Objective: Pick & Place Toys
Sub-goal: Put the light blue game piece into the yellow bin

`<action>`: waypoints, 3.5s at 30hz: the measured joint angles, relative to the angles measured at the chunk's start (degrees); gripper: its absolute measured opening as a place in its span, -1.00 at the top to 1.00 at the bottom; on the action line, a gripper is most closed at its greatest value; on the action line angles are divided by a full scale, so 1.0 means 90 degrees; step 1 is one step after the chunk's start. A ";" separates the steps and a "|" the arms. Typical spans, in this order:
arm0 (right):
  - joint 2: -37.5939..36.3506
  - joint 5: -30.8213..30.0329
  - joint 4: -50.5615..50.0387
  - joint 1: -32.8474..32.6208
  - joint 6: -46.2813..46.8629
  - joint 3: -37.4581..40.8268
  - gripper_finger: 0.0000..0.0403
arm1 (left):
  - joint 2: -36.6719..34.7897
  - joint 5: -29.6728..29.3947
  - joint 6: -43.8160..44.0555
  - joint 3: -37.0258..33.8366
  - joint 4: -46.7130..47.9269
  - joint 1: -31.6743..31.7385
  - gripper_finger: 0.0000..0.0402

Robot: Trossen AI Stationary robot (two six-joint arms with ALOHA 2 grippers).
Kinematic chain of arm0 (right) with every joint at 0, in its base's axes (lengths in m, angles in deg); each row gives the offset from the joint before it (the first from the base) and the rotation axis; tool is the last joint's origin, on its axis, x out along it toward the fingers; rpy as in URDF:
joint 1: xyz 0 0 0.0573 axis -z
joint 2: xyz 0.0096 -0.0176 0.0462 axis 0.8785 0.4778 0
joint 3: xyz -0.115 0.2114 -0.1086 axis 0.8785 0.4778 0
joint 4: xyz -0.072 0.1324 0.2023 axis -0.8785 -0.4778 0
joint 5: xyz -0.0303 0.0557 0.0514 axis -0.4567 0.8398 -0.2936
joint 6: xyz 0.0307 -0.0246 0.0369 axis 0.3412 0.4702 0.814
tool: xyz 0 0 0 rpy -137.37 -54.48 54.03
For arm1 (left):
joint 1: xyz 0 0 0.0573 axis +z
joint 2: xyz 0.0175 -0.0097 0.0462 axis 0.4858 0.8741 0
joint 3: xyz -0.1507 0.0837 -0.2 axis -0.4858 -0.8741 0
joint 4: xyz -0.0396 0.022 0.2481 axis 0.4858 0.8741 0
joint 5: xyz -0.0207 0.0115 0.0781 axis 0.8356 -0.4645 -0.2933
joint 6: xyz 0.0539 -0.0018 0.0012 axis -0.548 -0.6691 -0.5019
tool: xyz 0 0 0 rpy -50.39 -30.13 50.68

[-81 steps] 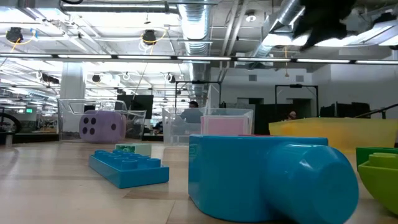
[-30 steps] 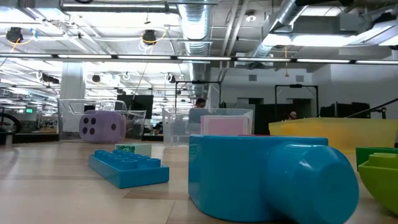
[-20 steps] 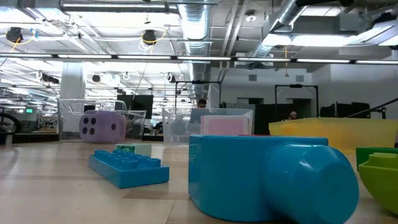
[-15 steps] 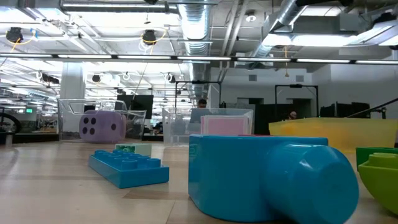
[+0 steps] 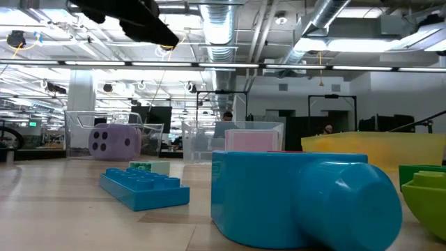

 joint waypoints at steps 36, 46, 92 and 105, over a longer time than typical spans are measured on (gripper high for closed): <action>0.0012 0.0503 0.0609 0.0010 -0.0564 0.0000 -0.24 | 0.1999 0.1464 0.1016 -0.1229 -0.1852 0.1105 -0.48; 0.0012 0.0505 0.0613 0.0010 -0.0564 0.0000 -0.24 | 0.1991 0.1483 0.1032 -0.1227 -0.1634 0.0985 -0.48; 0.3056 0.2587 0.3913 0.0415 -0.5665 -0.1041 -0.24 | 0.1972 0.2542 0.1183 -0.1227 -0.5492 0.0988 0.03; 0.4631 0.3024 0.2713 0.0523 -0.5844 -0.2649 -0.24 | 0.1970 0.3203 0.1514 -0.1206 -0.6467 0.0973 0.03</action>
